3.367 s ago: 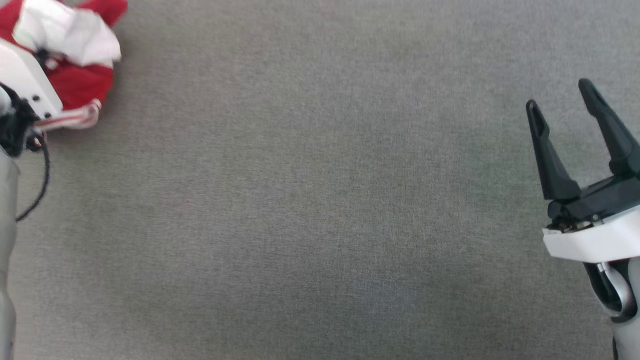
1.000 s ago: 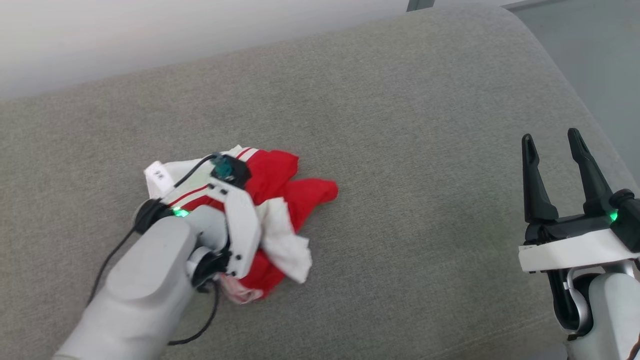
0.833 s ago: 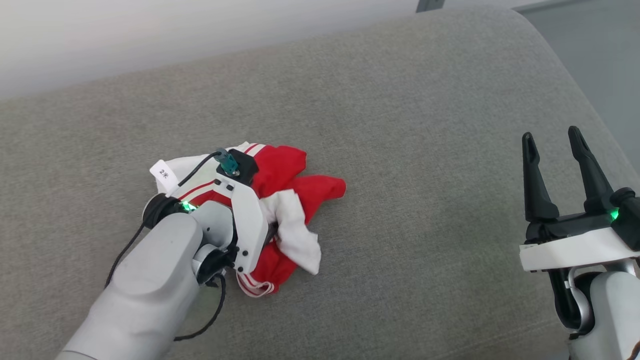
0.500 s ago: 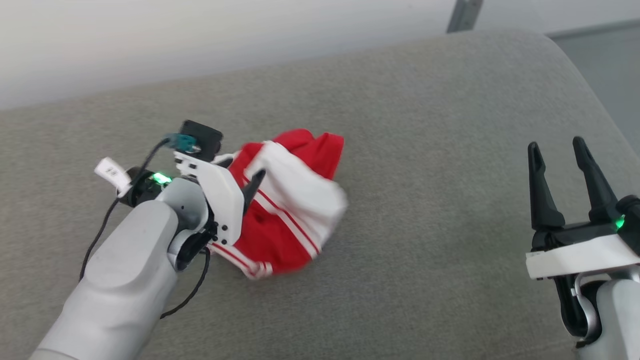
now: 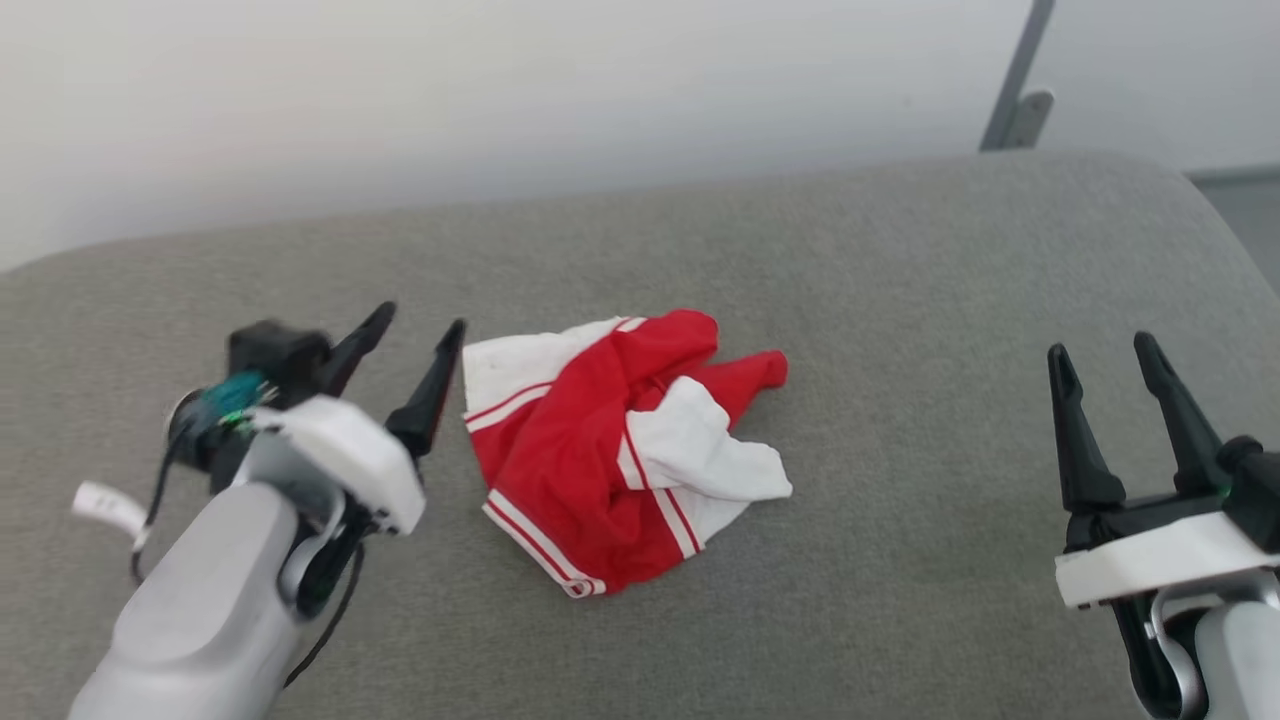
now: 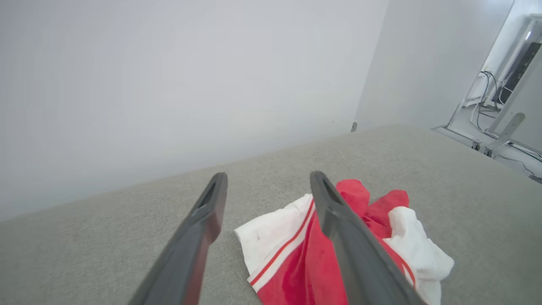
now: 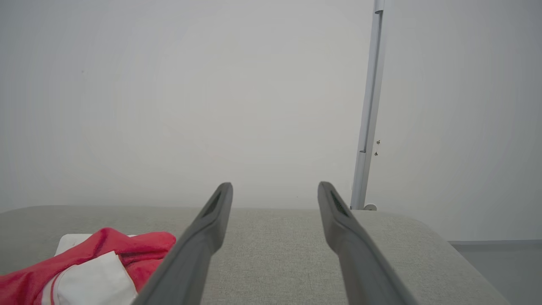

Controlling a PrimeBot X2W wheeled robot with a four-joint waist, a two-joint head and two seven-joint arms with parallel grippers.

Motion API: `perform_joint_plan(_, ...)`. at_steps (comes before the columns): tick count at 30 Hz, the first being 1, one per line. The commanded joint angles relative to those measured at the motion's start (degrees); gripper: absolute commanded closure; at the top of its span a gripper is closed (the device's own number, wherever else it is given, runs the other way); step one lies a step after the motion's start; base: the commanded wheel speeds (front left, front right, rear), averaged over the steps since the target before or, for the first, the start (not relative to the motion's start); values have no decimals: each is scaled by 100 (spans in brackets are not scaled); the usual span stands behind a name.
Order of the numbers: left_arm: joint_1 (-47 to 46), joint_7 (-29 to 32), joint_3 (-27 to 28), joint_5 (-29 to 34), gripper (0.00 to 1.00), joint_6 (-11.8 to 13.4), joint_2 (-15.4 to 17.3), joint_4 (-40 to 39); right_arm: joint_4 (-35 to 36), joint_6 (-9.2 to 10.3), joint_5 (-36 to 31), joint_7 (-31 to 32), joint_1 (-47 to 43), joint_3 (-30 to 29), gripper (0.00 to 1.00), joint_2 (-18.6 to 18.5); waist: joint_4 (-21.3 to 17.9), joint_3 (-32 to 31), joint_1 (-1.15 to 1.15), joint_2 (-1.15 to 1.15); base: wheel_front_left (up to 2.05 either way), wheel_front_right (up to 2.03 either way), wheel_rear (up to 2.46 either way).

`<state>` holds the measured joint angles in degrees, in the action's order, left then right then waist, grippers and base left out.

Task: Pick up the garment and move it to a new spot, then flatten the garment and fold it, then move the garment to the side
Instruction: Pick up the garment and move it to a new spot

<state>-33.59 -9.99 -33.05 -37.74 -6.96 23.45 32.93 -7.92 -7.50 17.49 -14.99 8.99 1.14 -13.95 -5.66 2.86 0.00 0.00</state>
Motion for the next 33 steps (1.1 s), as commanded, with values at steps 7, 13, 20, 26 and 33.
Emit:
perform_joint_plan(7,696,-485,488,-53,0,213,236,-301,-10,2,-36,-28,-212,80,0,-37,201,-268,0,0,0,0,0)
perform_joint_plan(13,1398,-527,1209,175,0,315,276,-939,25,2,-35,-28,-297,123,0,-83,288,-290,0,0,0,0,0)
perform_joint_plan(20,2221,-531,2233,544,0,245,12,-1558,44,2,-29,-28,-369,114,0,-59,395,-309,0,0,0,0,0)
perform_joint_plan(26,2819,-531,3028,895,0,94,-291,-1908,-5,2,-7,-28,-428,161,0,-73,465,-321,0,0,0,0,0)
perform_joint_plan(33,3359,-532,3734,1188,0,-28,-684,-2138,17,2,-56,-28,-520,98,0,-24,533,-338,0,0,0,0,0)
